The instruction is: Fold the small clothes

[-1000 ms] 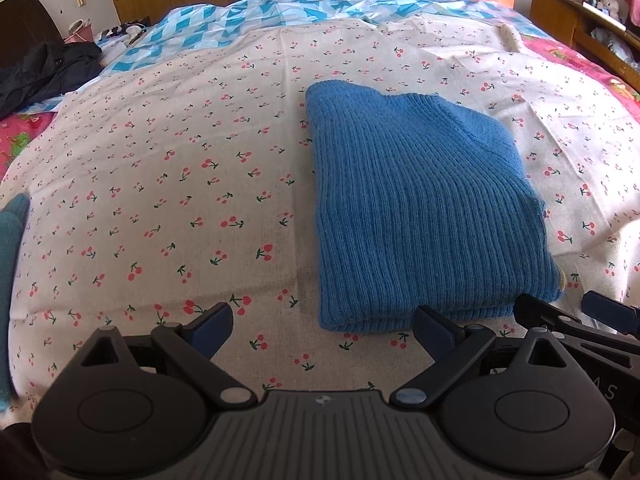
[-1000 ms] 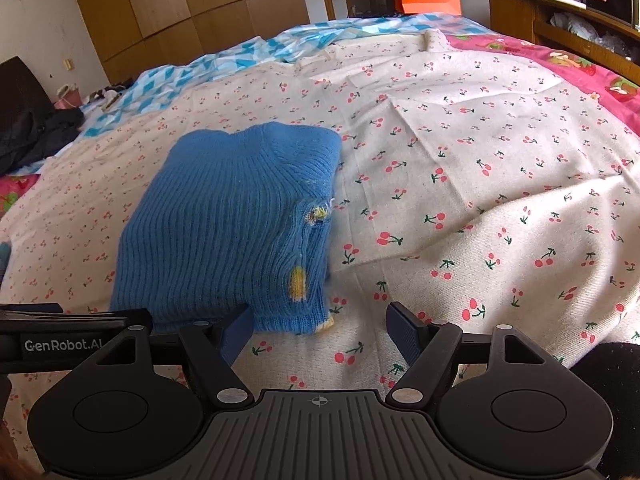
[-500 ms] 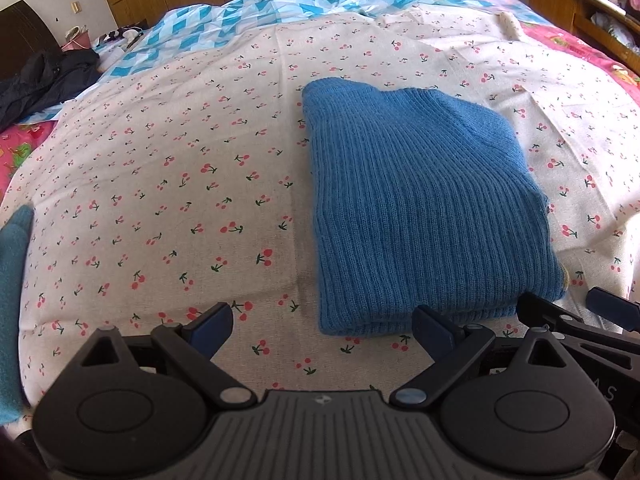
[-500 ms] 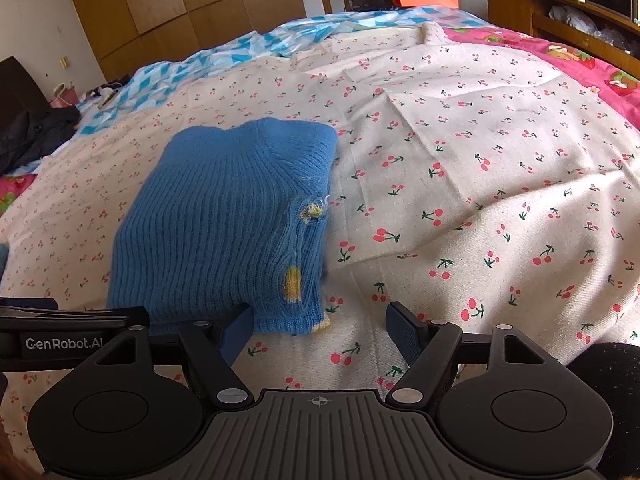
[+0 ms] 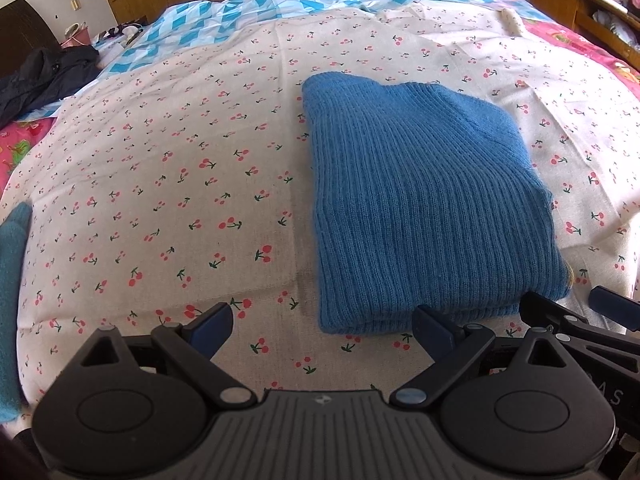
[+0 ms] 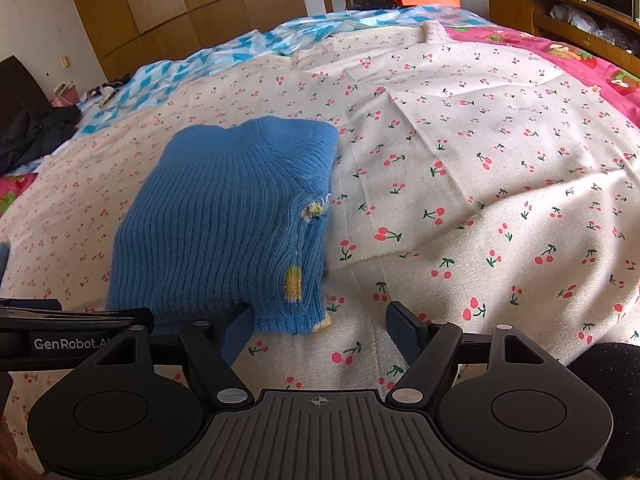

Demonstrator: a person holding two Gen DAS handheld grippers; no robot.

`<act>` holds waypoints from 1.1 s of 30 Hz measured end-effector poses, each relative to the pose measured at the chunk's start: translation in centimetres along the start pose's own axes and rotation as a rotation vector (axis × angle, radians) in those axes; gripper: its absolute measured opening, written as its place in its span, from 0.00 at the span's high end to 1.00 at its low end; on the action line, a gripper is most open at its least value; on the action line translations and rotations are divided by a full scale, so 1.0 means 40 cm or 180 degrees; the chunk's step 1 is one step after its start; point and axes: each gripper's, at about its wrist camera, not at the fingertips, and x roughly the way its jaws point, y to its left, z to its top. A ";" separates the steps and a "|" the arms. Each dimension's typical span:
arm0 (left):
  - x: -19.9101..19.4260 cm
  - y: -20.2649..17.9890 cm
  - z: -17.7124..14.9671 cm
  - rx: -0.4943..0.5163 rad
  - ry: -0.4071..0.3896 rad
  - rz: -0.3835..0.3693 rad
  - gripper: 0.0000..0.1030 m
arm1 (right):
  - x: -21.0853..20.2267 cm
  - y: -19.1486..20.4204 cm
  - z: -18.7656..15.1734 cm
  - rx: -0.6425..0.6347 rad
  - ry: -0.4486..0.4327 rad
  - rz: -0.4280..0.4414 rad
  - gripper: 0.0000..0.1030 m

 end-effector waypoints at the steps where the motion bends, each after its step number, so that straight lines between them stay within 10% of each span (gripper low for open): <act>1: 0.000 0.000 -0.001 -0.0003 0.0002 0.0004 0.03 | 0.000 0.000 0.000 -0.0001 0.0000 -0.0001 0.28; 33: -0.024 0.000 -0.020 0.0017 -0.0056 0.0075 0.03 | -0.010 0.009 -0.009 -0.0075 0.0022 -0.0003 0.28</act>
